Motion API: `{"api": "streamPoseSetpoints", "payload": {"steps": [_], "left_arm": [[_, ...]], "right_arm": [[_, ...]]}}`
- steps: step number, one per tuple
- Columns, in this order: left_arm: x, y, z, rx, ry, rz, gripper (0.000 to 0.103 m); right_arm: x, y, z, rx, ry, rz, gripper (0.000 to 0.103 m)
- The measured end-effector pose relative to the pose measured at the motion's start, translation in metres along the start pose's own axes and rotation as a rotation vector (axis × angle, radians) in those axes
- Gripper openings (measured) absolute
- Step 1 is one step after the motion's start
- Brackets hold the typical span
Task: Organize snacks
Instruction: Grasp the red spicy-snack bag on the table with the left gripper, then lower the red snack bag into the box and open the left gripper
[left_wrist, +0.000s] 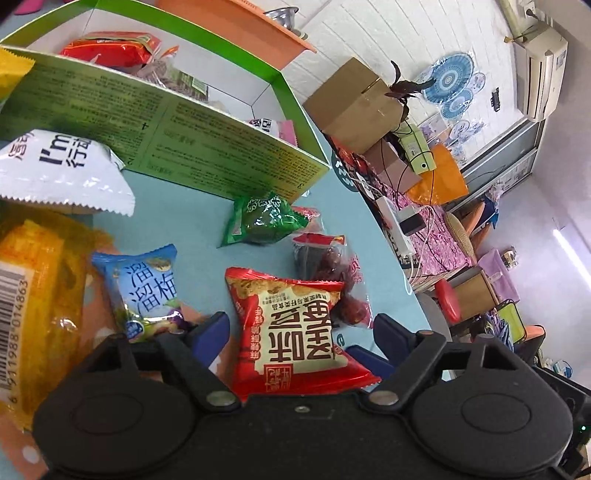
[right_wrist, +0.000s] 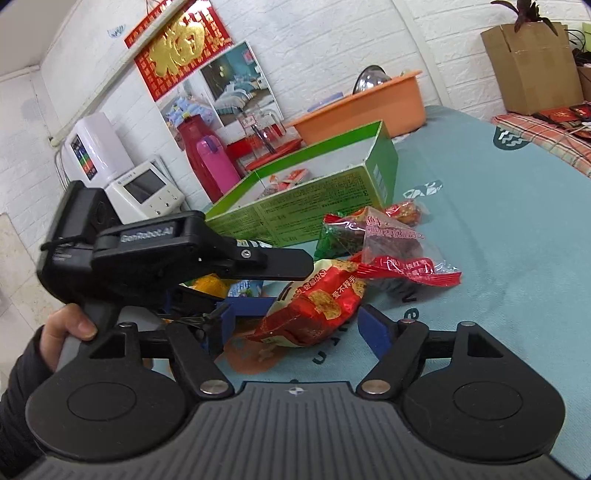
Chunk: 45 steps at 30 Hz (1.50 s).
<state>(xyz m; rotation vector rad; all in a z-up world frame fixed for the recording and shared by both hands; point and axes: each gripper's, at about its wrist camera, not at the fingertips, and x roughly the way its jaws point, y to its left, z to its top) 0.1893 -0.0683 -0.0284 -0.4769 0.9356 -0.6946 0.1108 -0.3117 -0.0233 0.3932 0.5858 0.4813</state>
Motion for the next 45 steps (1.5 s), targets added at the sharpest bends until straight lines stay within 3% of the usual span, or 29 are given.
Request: {"api": "streamPoseSetpoints", "payload": {"steps": [2,5,10,17,27,36,43,44,45], "left_arm": [[0.000,0.001,0.000,0.001,-0.006,-0.003,0.103],[0.002,0.000,-0.005,0.040,-0.034,0.054,0.051],[-0.007,-0.016,-0.015,0.075,-0.063,0.085,0.049],[-0.046,-0.046,-0.008,0.141,-0.170,0.047,0.049],[-0.056,-0.062,0.064,0.164,-0.302,0.051,0.049],[-0.034,-0.027,0.119,0.122,-0.314,0.065,0.049],[-0.007,0.004,0.137,0.089,-0.284,0.084,0.050],[-0.002,0.008,0.137,0.093,-0.275,0.096,0.064],[0.002,0.011,0.136,0.096,-0.263,0.112,0.101]], "right_arm": [[0.008,-0.003,0.000,0.017,0.014,-0.012,0.103],[0.015,-0.004,-0.005,0.013,-0.002,-0.021,0.094],[0.005,0.002,-0.004,0.017,-0.003,-0.024,0.087],[-0.022,0.026,0.015,-0.058,-0.107,0.028,0.086],[0.010,0.027,0.090,-0.114,-0.211,0.089,0.086],[0.068,0.010,0.126,-0.126,-0.202,0.093,0.086],[0.104,-0.008,0.128,-0.109,-0.160,0.077,0.088],[0.111,-0.009,0.127,-0.110,-0.147,0.058,0.090],[0.117,-0.009,0.125,-0.116,-0.132,0.027,0.095]]}}
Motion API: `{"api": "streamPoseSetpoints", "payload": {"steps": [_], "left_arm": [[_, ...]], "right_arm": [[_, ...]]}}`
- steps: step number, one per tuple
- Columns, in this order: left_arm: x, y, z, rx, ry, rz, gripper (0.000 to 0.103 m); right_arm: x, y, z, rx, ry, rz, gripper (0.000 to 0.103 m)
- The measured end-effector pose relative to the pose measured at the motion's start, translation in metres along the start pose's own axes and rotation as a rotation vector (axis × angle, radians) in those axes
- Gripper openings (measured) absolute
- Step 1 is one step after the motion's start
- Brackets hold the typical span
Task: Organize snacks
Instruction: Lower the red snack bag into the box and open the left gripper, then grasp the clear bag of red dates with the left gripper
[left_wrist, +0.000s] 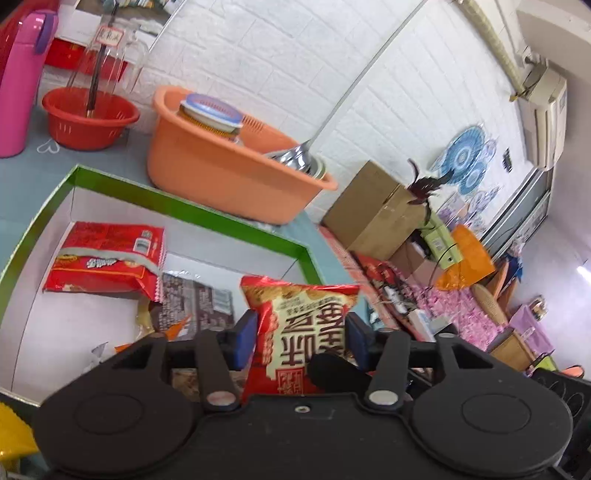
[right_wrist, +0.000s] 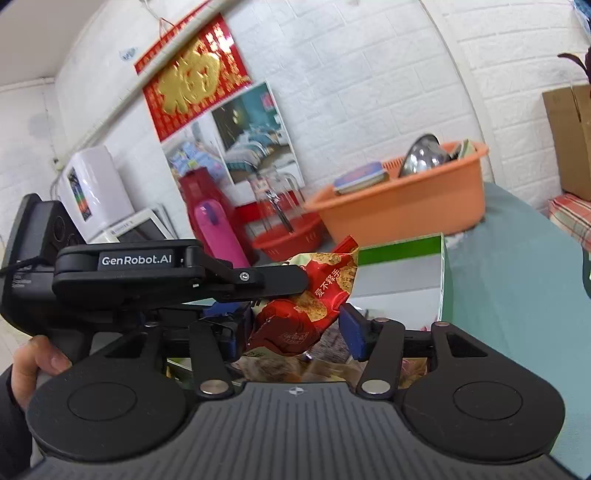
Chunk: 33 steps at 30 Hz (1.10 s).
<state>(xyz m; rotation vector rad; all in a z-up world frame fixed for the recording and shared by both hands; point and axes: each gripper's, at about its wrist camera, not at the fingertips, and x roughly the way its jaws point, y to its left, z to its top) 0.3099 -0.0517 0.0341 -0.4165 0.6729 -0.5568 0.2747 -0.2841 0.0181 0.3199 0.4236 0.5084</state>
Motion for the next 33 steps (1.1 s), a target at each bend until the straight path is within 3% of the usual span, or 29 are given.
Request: {"api": "streamPoseSetpoints", "payload": {"steps": [1,4,9,14,17,21,27,33], "left_arm": [[0.003,0.002,-0.002,0.005,0.014,0.025,0.103],[-0.001,0.003,-0.010,0.024,0.010,0.083,0.103],[-0.033,-0.005,-0.010,-0.015,-0.013,0.045,0.103],[-0.082,-0.037,-0.016,0.022,-0.076,0.033,0.103],[-0.103,-0.057,-0.031,0.064,-0.085,0.044,0.103],[-0.115,-0.071,-0.062,0.081,-0.057,-0.012,0.103],[-0.113,-0.072,-0.111,0.077,-0.011,-0.008,0.103],[-0.112,-0.060,-0.145,0.058,0.028,0.067,0.103]], "right_arm": [[0.004,0.000,-0.003,-0.010,0.019,-0.033,0.103],[0.004,-0.001,-0.009,-0.044,0.040,-0.065,0.103],[-0.021,0.010,0.000,-0.049,-0.001,-0.047,0.103],[-0.073,0.028,0.006,-0.065,-0.083,-0.039,0.103],[-0.106,0.035,0.000,-0.074,-0.116,-0.041,0.103],[-0.146,0.037,-0.017,-0.089,-0.149,-0.084,0.103],[-0.165,0.022,-0.052,-0.088,-0.088,-0.166,0.103],[-0.134,0.010,-0.074,-0.115,0.025,-0.234,0.103]]}}
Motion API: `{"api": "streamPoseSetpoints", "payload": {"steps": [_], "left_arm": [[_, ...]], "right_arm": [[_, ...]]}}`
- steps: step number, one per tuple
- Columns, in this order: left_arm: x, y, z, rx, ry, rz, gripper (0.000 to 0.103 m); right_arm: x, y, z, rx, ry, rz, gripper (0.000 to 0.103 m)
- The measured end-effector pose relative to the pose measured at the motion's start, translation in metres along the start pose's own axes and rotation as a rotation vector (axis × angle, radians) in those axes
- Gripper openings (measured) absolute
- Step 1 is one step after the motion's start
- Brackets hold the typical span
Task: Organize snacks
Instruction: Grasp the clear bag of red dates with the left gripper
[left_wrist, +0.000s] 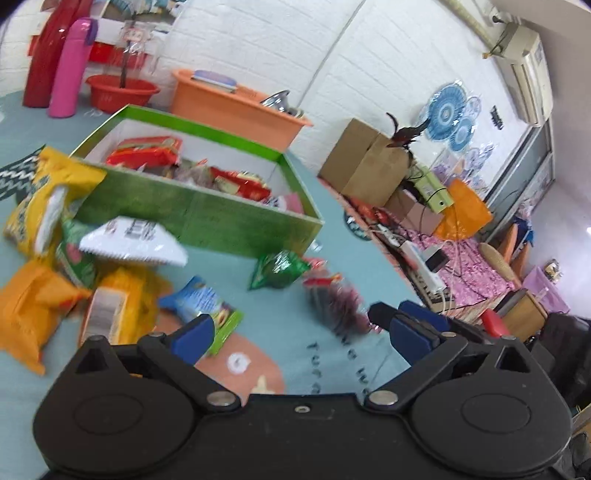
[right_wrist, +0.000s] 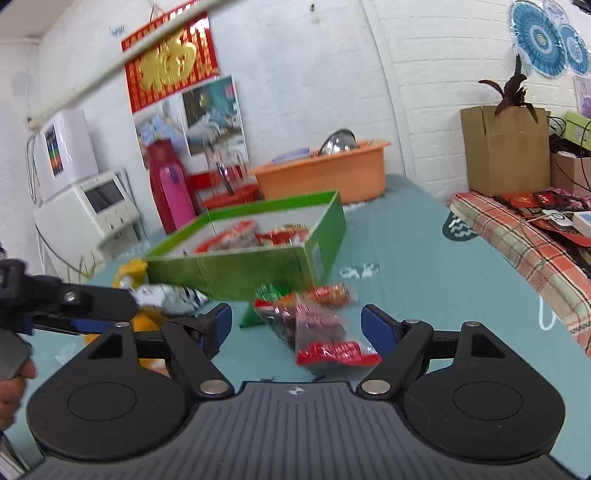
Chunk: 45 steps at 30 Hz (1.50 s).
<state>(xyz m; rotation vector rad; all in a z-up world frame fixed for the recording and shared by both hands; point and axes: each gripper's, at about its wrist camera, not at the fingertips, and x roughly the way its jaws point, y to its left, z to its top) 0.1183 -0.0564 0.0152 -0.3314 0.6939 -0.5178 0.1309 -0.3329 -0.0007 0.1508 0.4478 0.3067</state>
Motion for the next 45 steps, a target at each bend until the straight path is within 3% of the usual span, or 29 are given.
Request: {"api": "streamPoseSetpoints", "payload": {"steps": [3,5,6,9,12,15,21,26,32,34,36,38,45], "left_arm": [[-0.009,0.008,-0.006,-0.021,-0.008,0.002,0.103],[-0.017,0.014,-0.008,-0.034,-0.023,0.010,0.103],[-0.020,0.016,-0.009,-0.042,-0.026,0.012,0.103],[-0.020,0.021,-0.012,-0.060,-0.019,0.009,0.103],[-0.016,0.021,-0.016,-0.069,-0.003,-0.012,0.103],[-0.013,0.020,-0.020,-0.074,0.015,-0.033,0.103],[-0.006,0.014,-0.013,-0.052,0.010,-0.061,0.103],[0.019,-0.001,0.009,0.023,-0.002,-0.079,0.103],[0.065,-0.015,0.030,0.104,0.082,-0.084,0.103],[0.079,-0.016,0.030,0.126,0.127,-0.078,0.090],[0.088,-0.014,0.029,0.135,0.156,-0.064,0.053],[0.095,-0.010,0.027,0.136,0.189,-0.063,0.040],[0.094,0.004,0.023,0.080,0.193,-0.095,0.057]], "right_arm": [[0.022,0.005,-0.003,-0.079,0.028,-0.074,0.103],[0.032,0.005,-0.005,-0.083,0.053,-0.060,0.100],[0.033,0.005,-0.009,-0.070,0.077,-0.029,0.083],[0.023,0.025,-0.014,-0.123,0.078,0.043,0.071],[0.009,0.045,-0.020,-0.095,0.102,0.192,0.072],[0.000,0.059,-0.027,-0.080,0.121,0.272,0.086],[-0.018,0.048,-0.020,-0.050,0.048,0.179,0.103],[-0.009,0.022,-0.017,0.068,0.072,0.133,0.103],[0.005,0.012,-0.024,0.181,0.117,0.150,0.103],[0.011,0.010,-0.026,0.217,0.133,0.157,0.103],[0.016,0.008,-0.026,0.248,0.143,0.177,0.103],[0.022,0.007,-0.027,0.270,0.154,0.188,0.103],[0.030,0.006,-0.025,0.267,0.138,0.186,0.103]]}}
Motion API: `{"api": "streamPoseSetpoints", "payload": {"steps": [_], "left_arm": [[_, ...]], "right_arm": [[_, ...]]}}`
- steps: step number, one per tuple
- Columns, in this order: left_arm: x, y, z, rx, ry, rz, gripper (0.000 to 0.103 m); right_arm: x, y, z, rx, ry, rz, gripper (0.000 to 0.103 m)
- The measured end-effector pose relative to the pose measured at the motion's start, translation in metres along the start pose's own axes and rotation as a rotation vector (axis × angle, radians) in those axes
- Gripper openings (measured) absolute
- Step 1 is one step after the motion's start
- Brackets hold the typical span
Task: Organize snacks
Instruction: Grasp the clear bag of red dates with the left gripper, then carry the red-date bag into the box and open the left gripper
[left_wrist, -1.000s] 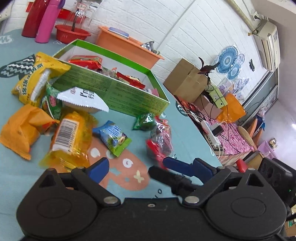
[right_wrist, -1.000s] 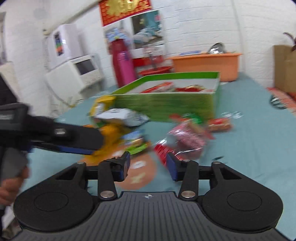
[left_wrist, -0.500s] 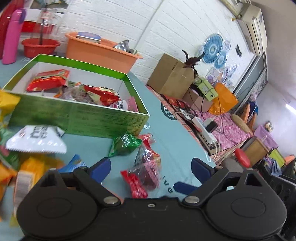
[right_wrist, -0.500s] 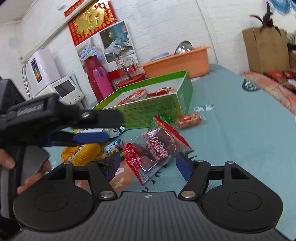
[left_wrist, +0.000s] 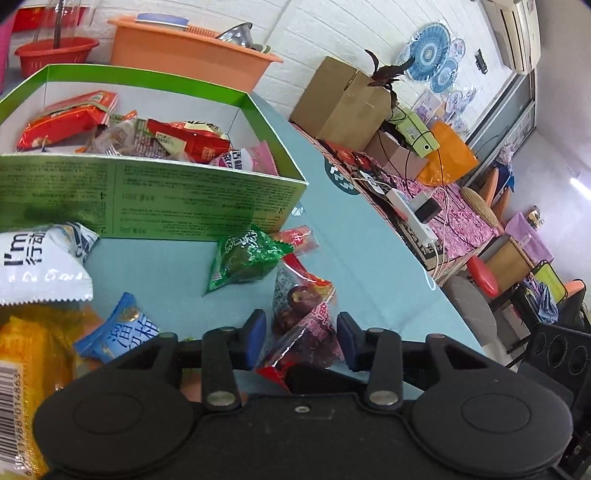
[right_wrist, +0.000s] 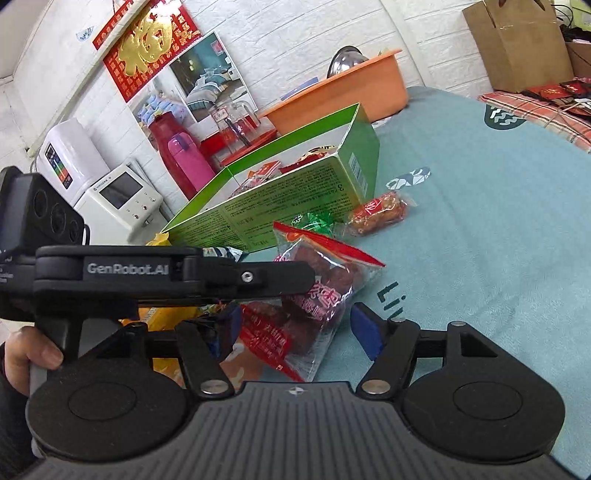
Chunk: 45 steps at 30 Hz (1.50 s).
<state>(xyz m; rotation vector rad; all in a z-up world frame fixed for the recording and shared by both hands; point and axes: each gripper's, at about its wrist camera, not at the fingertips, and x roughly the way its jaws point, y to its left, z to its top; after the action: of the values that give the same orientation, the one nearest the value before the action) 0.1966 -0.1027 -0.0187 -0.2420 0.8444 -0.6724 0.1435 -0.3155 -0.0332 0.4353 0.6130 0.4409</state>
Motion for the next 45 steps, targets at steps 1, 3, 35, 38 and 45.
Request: {"api": "streamPoseSetpoints", "payload": {"steps": [1,3,35,38,45], "left_arm": [[0.001,0.000,0.000,-0.002,0.002,-0.002,0.057],[0.002,0.002,-0.003,-0.010,0.001,-0.006,0.058],[-0.024,0.053,0.106,-0.043,-0.238,-0.012,0.051],[-0.013,0.062,0.108,-0.028,-0.229,0.050,0.100],[-0.014,0.072,0.097,-0.023,-0.266,0.247,0.103]], "right_arm": [[0.001,0.000,0.000,0.000,-0.002,-0.002,0.101],[0.002,-0.001,-0.001,0.000,-0.005,0.011,0.092],[0.073,0.031,0.108,-0.203,-0.129,0.066,0.062],[0.086,0.031,0.103,-0.256,-0.142,0.006,0.065],[0.091,0.025,0.093,-0.334,-0.149,-0.112,0.103]]}}
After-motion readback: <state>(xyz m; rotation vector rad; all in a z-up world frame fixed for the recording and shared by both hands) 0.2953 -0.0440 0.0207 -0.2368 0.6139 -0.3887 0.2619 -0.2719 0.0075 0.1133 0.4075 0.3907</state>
